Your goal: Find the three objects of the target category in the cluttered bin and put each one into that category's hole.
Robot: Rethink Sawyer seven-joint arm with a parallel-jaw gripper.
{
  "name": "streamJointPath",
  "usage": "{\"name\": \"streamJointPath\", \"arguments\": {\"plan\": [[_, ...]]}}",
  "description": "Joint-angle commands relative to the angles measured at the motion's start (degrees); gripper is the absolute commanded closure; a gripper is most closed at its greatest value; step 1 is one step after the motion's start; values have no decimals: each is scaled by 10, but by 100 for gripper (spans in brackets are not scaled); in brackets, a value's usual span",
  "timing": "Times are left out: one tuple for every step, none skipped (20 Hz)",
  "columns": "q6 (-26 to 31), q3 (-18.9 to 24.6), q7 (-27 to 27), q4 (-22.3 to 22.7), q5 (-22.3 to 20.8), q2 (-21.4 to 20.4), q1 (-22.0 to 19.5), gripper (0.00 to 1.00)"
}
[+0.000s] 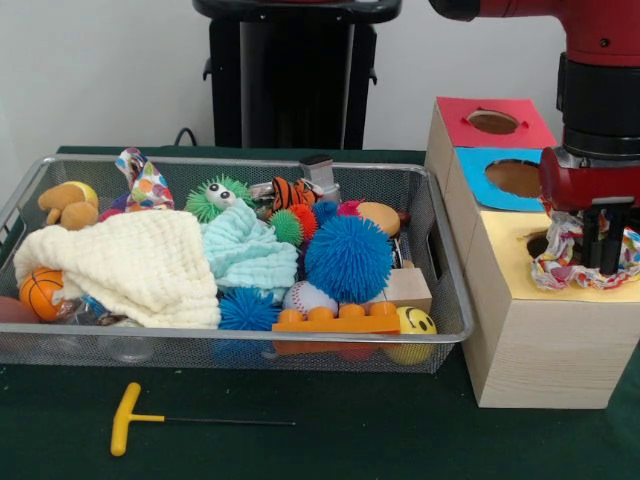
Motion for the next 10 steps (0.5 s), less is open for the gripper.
{"name": "streamJointPath", "arguments": {"plan": [[-48, 55, 33, -26, -33, 93, -38, 100], [-45, 51, 33, -25, -34, 91, -38, 100], [-38, 50, 33, -24, -33, 89, -38, 100], [-34, 47, 36, -19, -33, 86, -37, 100], [-33, 46, 38, -12, -33, 82, -36, 100], [-32, 43, 43, -6, -32, 78, -34, 100], [-34, 41, 47, 3, -33, 74, -32, 100], [-31, 39, 50, 9, -33, 71, -31, 100], [-29, 37, 52, 13, -33, 68, -30, 100], [-26, 36, 53, 19, -33, 64, -30, 100]]}}
